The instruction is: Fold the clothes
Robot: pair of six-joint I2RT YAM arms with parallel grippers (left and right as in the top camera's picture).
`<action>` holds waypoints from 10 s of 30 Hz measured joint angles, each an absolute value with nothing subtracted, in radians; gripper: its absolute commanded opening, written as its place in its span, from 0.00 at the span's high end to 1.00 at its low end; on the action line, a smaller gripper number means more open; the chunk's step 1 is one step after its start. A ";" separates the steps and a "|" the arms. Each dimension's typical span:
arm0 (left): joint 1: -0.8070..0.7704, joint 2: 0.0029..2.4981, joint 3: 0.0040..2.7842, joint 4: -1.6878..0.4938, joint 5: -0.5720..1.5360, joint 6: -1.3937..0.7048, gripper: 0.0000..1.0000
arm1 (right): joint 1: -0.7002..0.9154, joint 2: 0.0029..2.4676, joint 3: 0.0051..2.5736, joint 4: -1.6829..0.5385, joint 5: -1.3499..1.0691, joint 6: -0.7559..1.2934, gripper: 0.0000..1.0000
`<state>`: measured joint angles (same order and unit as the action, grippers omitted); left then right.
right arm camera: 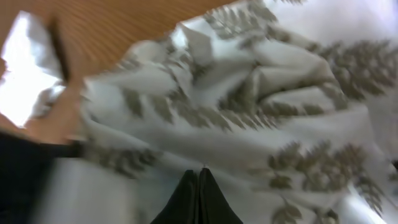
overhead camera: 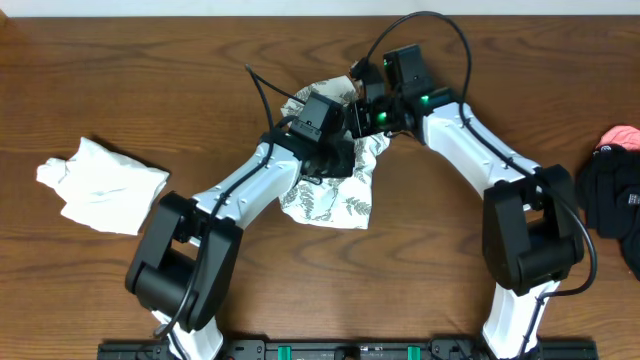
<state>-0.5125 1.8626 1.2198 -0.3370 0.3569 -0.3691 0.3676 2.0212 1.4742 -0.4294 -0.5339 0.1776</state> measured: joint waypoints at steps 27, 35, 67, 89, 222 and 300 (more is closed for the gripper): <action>-0.398 1.547 1.220 -0.557 -0.034 -0.291 0.72 | 0.340 1.985 1.470 -0.438 -0.662 0.087 0.93; -0.252 1.660 1.220 -0.550 0.080 -0.318 0.88 | 0.394 1.800 1.477 -0.466 -0.696 0.086 0.96; -0.238 1.730 1.219 -0.427 0.443 -0.341 0.88 | 0.382 1.944 1.403 -0.837 -0.254 0.006 0.92; -0.363 1.977 1.219 -0.118 0.490 -0.306 0.92 | 0.410 1.839 1.356 -0.906 -0.561 -0.013 0.99; -0.365 1.794 1.214 -0.265 0.384 -0.271 0.53 | 0.237 1.536 1.123 -0.731 -0.342 0.156 0.01; -0.446 1.687 1.223 -0.499 0.476 -0.147 0.76 | -0.072 1.790 1.181 -0.665 -0.486 0.195 0.01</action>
<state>-0.4461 1.6875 1.2232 -0.4988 0.4755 -0.1474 -0.0723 1.7905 1.1809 -0.6655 -0.4858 0.1951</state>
